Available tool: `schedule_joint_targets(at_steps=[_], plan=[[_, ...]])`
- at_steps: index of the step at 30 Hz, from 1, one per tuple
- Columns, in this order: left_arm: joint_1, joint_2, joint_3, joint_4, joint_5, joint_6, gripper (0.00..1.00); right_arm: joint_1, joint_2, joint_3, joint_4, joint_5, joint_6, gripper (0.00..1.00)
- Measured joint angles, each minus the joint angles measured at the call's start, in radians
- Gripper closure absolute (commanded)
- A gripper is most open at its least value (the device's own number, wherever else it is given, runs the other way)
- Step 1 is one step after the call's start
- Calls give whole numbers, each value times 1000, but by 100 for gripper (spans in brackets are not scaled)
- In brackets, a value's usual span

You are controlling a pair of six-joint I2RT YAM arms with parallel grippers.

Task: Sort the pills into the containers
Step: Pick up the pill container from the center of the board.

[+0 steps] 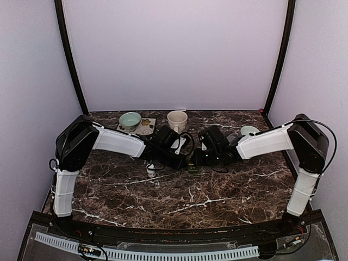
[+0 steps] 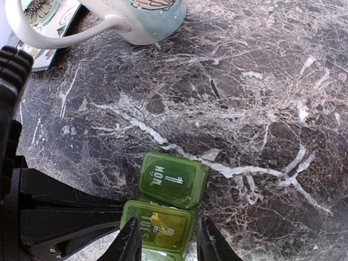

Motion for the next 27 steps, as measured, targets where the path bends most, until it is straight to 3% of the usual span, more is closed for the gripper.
schedule_joint_targets(at_steps=[27], plan=[[0, 0, -23, 24, -1, 0, 100, -21, -57, -151, 169, -92, 90, 49]])
